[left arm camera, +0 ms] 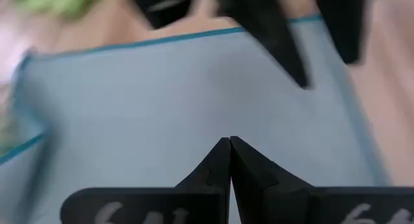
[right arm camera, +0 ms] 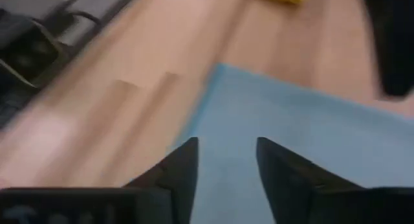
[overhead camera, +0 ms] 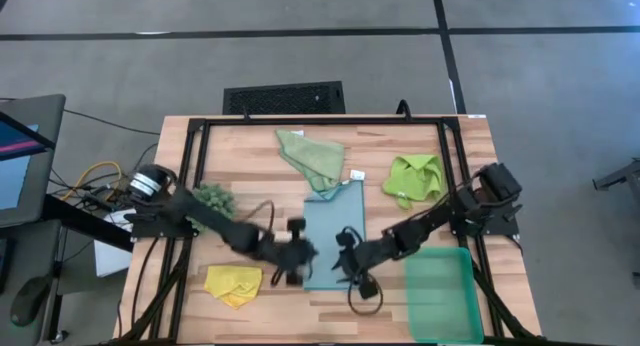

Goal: Fold microfiber towels
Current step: Fold the blue microfiber cloth

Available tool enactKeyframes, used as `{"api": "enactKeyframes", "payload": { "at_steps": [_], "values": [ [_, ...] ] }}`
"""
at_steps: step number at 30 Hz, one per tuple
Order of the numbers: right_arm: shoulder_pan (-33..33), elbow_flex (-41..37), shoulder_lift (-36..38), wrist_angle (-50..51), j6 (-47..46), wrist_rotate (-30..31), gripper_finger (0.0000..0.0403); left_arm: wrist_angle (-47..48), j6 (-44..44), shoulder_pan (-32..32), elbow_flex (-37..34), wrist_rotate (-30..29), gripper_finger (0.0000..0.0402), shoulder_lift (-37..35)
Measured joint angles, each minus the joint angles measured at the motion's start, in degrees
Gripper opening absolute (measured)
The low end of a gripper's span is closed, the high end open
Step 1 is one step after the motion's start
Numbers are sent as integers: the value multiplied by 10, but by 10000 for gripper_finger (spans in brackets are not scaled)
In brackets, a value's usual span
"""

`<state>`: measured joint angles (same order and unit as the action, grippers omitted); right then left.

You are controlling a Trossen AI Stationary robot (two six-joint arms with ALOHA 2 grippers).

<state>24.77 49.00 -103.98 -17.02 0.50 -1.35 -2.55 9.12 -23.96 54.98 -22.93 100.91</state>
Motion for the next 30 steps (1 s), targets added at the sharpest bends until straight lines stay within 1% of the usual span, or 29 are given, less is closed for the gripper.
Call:
{"api": "enactKeyframes", "payload": {
  "at_steps": [2,4,8,10,11,16,19,21,24,26,30],
  "values": [
    [32,19,-3,52,-8,16,206,-46,-28,-38,2,-6,0,23],
    [68,30,-5,99,-17,57,214,-57,-51,-71,2,-9,0,42],
    [129,35,2,166,-50,156,208,-46,-39,-115,26,-40,10,68],
    [151,35,4,178,-67,182,197,-45,-41,-131,34,-41,26,75],
    [158,36,4,185,-70,185,191,-41,-45,-138,34,-46,38,78],
    [169,31,-16,222,-66,193,151,-7,-57,-165,33,-109,107,90],
    [166,35,-31,219,-69,199,126,15,-49,-162,32,-108,146,100],
    [164,36,-39,221,-89,205,108,18,-33,-156,32,-91,164,105],
    [162,35,-41,225,-105,203,84,17,-24,-151,32,-84,179,111],
    [163,36,-39,228,-106,204,69,-3,-34,-149,33,-85,182,123],
    [163,35,-37,235,-106,209,39,-33,-74,-153,34,-110,182,148]
  ]
}}
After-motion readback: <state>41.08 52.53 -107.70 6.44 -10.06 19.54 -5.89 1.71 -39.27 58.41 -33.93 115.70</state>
